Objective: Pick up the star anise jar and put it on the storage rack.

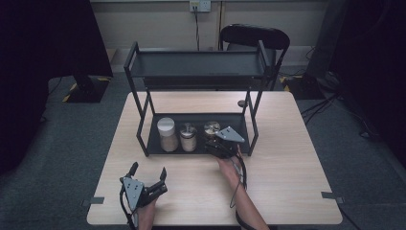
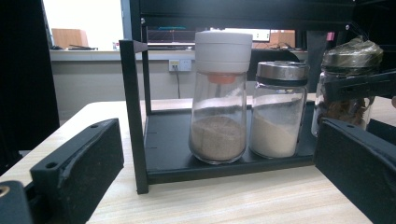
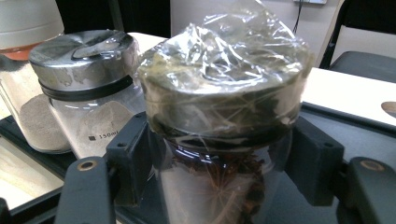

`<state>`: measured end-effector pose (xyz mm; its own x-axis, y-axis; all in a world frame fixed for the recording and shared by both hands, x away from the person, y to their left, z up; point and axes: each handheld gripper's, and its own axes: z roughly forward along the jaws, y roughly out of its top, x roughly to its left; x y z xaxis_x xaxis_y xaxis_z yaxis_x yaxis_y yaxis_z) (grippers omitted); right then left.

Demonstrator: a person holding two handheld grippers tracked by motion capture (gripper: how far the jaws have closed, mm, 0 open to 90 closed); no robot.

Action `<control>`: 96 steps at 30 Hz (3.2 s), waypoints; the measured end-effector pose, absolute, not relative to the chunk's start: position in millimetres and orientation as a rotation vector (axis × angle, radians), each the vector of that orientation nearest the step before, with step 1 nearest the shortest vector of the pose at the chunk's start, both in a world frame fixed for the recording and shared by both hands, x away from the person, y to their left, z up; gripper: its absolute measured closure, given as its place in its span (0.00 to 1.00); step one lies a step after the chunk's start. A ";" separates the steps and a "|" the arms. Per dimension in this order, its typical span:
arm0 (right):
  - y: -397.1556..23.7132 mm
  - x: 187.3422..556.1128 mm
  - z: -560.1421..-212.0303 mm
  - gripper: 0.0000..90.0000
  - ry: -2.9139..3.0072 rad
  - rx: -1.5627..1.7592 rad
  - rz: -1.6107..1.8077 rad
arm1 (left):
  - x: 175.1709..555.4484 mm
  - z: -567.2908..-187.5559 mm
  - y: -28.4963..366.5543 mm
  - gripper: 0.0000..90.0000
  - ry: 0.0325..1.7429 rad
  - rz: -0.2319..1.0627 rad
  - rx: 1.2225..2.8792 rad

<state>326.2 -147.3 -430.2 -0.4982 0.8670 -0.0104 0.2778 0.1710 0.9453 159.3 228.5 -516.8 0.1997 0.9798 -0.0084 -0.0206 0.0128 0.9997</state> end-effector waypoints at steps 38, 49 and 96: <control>-144.5 327.6 -439.7 0.35 1.869 1.094 1.308 | 159.2 -516.7 228.5 0.01 1.050 1.063 1.274; -144.1 327.2 -440.1 0.35 1.865 1.097 1.309 | 159.2 -516.8 228.3 0.01 1.050 1.064 1.274; -140.5 315.7 -439.7 0.00 1.804 1.049 1.335 | 159.4 -516.7 228.9 0.01 1.048 1.061 1.276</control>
